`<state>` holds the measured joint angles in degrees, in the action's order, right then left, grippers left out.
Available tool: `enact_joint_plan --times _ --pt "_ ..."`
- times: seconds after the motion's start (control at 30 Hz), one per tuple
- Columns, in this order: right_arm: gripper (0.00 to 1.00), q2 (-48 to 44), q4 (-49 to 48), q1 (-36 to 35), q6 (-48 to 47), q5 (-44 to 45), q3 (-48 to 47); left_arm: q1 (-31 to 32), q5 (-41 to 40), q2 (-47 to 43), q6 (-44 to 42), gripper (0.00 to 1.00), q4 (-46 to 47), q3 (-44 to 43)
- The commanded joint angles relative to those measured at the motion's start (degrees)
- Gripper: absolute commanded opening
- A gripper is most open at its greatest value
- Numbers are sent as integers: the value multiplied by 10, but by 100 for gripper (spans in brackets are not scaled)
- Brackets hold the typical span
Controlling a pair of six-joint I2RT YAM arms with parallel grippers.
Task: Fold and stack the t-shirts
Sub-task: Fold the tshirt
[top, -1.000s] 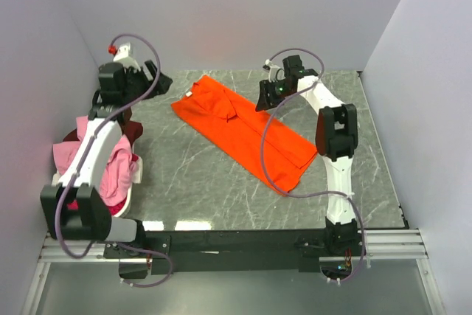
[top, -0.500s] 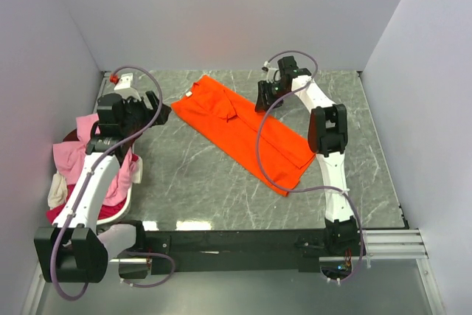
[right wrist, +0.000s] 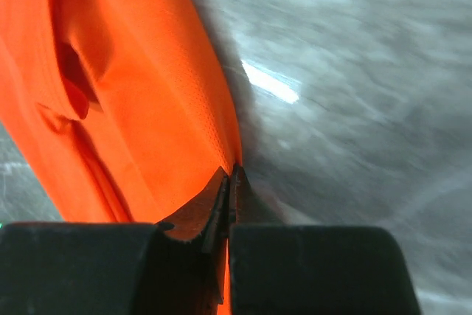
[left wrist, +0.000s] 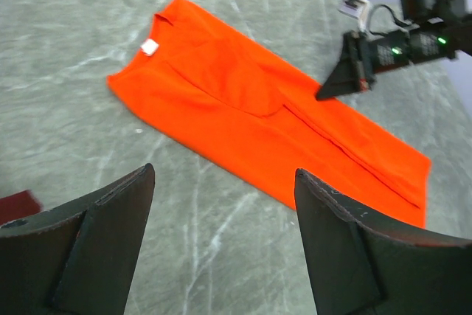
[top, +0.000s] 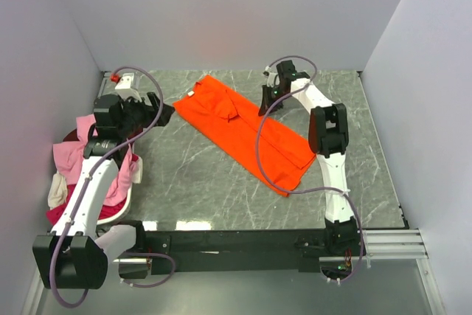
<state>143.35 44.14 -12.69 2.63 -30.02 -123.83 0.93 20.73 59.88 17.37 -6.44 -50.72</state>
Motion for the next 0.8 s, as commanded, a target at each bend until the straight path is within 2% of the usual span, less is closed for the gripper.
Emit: enact_joint_plan --times 0.0,0.27,0.33,0.4,0.43,0.47,0.5,0.6,0.63,0.77 --pt "0 -48 -34 35 35 47 32 -1 93 15 8 81 36 4" --pt "0 -82 -27 115 27 39 89 1 248 101 53 81 84 -5" --pt "1 -101 -25 138 14 39 117 15 261 118 65 80 87 -12" --pt "15 -116 -18 150 -1 37 141 44 259 145 57 79 71 -21" --pt "39 -157 -3 158 -59 50 159 80 235 167 49 78 43 -35" --pt "40 -157 -3 159 -60 51 159 80 220 167 49 78 42 -35" --pt "47 -175 -2 163 -75 67 186 103 208 179 48 77 23 -38" --pt "54 -274 -43 164 -145 116 253 126 160 197 56 74 -3 -42" --pt "54 -329 -75 163 -178 123 306 136 152 198 53 73 -9 -43" --pt "55 -445 -105 130 -282 130 424 140 73 154 29 74 -44 -57"
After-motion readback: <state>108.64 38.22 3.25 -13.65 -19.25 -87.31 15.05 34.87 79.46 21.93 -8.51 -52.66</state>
